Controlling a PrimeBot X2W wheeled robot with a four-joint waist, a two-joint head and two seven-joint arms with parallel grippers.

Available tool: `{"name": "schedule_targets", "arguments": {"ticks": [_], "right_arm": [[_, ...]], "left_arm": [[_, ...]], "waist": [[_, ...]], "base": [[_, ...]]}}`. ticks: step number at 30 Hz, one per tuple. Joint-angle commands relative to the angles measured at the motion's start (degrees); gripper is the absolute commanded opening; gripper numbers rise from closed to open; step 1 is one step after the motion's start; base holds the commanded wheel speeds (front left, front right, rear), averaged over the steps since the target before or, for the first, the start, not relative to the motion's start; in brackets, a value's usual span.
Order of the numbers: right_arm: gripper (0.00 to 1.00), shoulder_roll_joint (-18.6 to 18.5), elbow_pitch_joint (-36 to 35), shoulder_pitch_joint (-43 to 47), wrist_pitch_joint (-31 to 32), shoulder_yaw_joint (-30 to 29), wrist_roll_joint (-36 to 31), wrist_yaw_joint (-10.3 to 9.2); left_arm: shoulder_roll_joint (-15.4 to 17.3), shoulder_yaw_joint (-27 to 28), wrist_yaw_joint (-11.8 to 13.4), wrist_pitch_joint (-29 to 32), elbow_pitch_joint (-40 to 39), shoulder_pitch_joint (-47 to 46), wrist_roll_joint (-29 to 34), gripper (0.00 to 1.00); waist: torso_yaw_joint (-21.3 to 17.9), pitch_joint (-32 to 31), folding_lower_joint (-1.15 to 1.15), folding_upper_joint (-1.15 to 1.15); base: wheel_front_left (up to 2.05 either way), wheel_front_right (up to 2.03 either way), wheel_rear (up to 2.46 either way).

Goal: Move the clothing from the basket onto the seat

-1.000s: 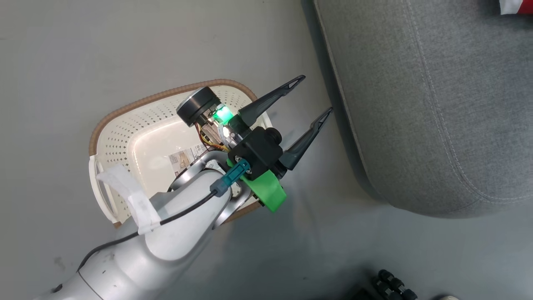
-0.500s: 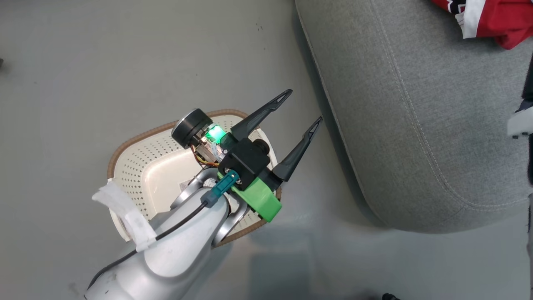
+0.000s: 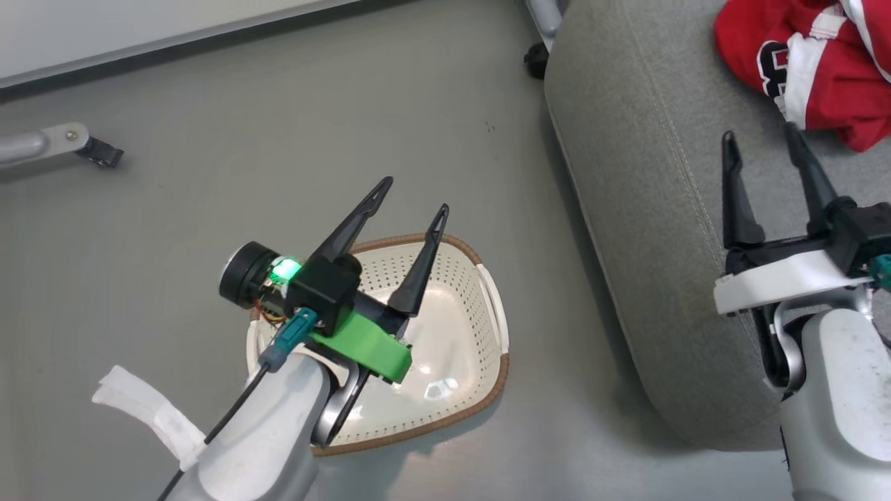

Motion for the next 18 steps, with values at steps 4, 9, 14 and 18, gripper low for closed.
{"name": "schedule_targets", "arguments": {"ticks": [4, 9, 14, 18], "right_arm": [[1.0, 0.9, -1.0, 2.5, -0.3, 1.9, 0.1, -0.06], [1.0, 2.0, -1.9, 5.1, -0.3, 3.2, -0.4, -0.06], [1.0, 2.8, -2.8, 7.7, -0.3, 3.3, -0.4, -0.06], [1.0, 3.2, -3.9, 10.2, -0.3, 3.4, -0.5, -0.06]], "left_arm": [[-0.2, 4.9, 0.7, 0.0, -1.0, 3.8, 0.2, 1.0], [-0.7, 11.5, 1.2, 0.0, -2.2, 8.0, 0.8, 1.0], [-1.2, 16.5, 1.3, 0.0, -3.4, 11.8, 1.7, 1.0], [-1.7, 20.1, 1.1, 0.0, -4.2, 14.6, 2.4, 1.0]], "waist": [[4.6, -4.6, 0.0, 0.0], [6.8, -7.2, 0.0, 0.0], [8.0, -8.9, 0.0, 0.0], [8.7, -10.1, 0.0, 0.0]], "base": [[0.0, 0.0, 0.0], [0.0, 0.0, 0.0], [0.0, 0.0, 0.0], [0.0, 0.0, 0.0]]}}
